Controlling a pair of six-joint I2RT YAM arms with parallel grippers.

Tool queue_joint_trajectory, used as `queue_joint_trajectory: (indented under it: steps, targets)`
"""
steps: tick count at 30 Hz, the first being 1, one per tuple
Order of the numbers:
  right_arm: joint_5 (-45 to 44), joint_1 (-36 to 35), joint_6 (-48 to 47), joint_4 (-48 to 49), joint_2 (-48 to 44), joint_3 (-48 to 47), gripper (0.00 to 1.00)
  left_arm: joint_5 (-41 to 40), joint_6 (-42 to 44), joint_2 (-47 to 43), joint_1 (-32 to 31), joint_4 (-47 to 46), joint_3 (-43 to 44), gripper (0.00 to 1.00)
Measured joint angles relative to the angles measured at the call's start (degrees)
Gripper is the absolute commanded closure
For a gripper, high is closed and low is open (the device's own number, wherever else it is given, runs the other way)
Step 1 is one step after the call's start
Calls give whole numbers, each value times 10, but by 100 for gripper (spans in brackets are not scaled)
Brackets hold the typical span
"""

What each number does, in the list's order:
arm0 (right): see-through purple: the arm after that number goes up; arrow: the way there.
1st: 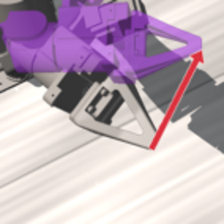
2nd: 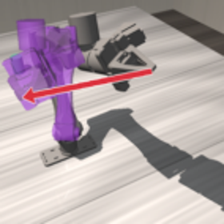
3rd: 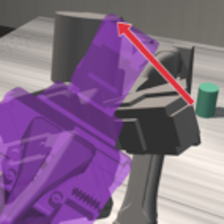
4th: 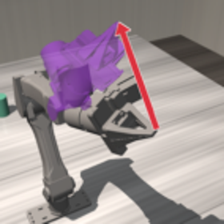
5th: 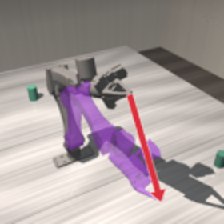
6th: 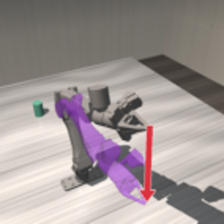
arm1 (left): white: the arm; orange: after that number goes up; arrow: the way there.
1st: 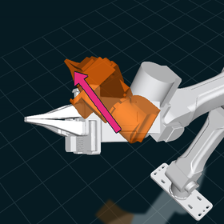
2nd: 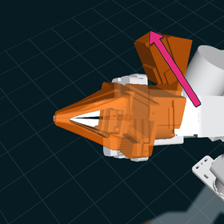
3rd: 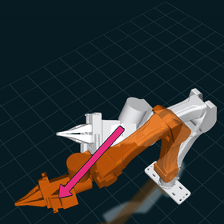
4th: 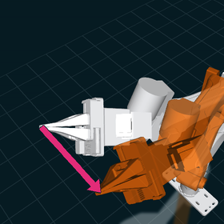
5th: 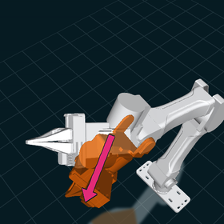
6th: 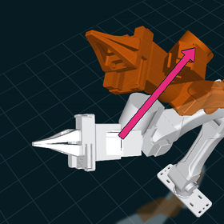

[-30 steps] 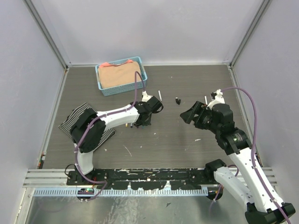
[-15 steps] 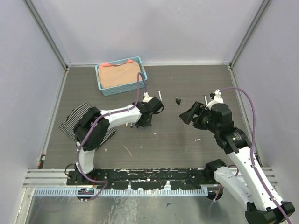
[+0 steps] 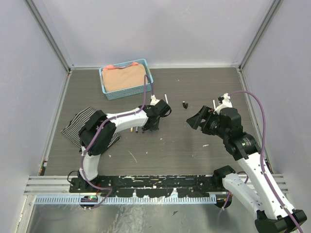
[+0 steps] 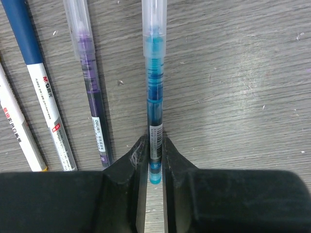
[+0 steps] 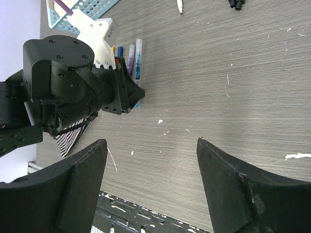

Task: Insert the pens into the pen caps
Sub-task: Place the pen at the center of the board.

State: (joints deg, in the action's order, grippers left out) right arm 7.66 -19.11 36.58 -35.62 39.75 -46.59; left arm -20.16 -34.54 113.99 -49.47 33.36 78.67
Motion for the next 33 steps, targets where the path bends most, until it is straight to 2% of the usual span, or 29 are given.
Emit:
queue_joint_trajectory:
  steps: [6, 20, 24, 33]
  targets:
    - [3, 0, 0, 0, 0, 0, 21, -1, 1, 1, 2, -1, 1, 62]
    - [1, 0, -1, -1, 0, 0, 21, 8, 20, -10, 3, 16, 32, 53]
    - [-16, 0, -6, -11, 0, 0, 18, 12, 34, -45, 2, 30, 51, 50]
    - [-56, 0, -33, -46, 29, -14, 18, 17, 76, -209, 2, 47, 36, 46]
